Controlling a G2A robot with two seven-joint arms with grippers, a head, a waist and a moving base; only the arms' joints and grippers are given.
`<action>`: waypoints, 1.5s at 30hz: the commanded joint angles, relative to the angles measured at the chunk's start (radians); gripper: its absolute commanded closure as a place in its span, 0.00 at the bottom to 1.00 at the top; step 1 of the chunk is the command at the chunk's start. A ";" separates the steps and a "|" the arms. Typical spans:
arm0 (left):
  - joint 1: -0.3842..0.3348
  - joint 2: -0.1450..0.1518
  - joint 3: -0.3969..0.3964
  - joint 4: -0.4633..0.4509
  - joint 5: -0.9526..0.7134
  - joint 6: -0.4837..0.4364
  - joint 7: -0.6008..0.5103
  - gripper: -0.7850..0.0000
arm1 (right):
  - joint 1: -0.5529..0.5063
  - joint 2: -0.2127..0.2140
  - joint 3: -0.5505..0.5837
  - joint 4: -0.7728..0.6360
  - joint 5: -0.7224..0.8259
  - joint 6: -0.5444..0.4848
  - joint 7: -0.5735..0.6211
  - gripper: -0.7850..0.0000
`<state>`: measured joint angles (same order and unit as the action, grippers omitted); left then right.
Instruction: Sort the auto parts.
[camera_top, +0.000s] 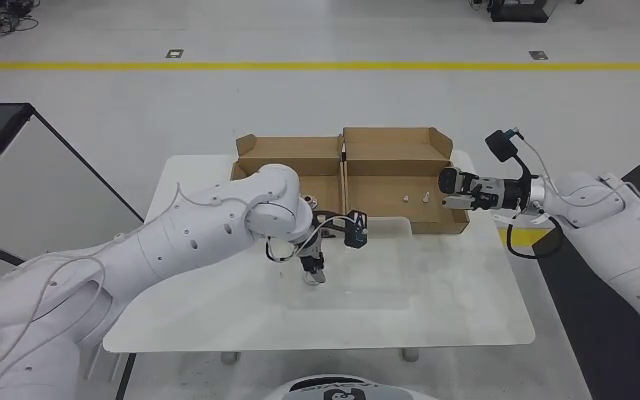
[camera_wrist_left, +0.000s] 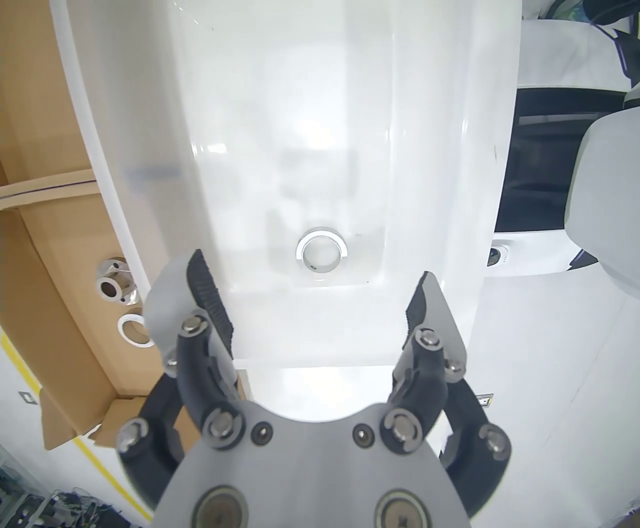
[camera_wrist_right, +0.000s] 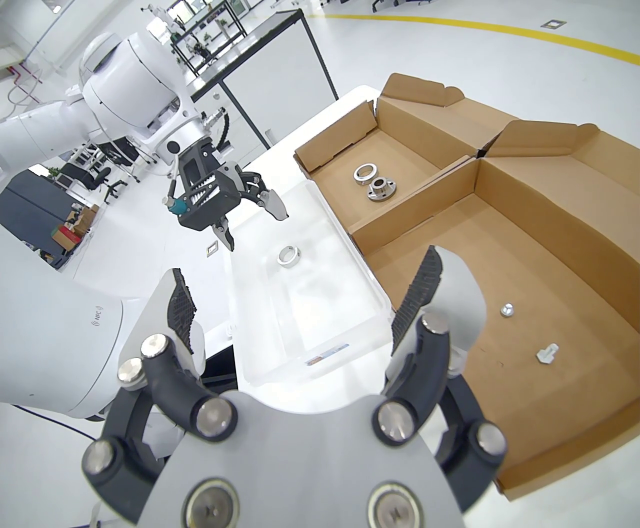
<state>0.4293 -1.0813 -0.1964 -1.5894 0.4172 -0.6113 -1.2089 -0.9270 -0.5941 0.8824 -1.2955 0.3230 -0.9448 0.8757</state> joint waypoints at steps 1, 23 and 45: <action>0.000 0.000 0.006 0.002 -0.003 -0.004 0.004 0.45 | 0.000 0.000 0.000 0.000 0.000 0.000 0.000 0.00; 0.070 -0.014 0.026 0.060 0.138 -0.072 0.072 0.58 | 0.000 0.000 0.000 0.000 0.000 0.000 0.000 0.00; 0.104 -0.080 0.026 0.152 0.277 -0.083 0.083 0.59 | 0.000 0.000 0.000 0.000 0.000 0.000 0.000 0.00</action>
<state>0.5301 -1.1583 -0.1700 -1.4419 0.6812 -0.6931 -1.1271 -0.9270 -0.5941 0.8824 -1.2955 0.3230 -0.9448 0.8757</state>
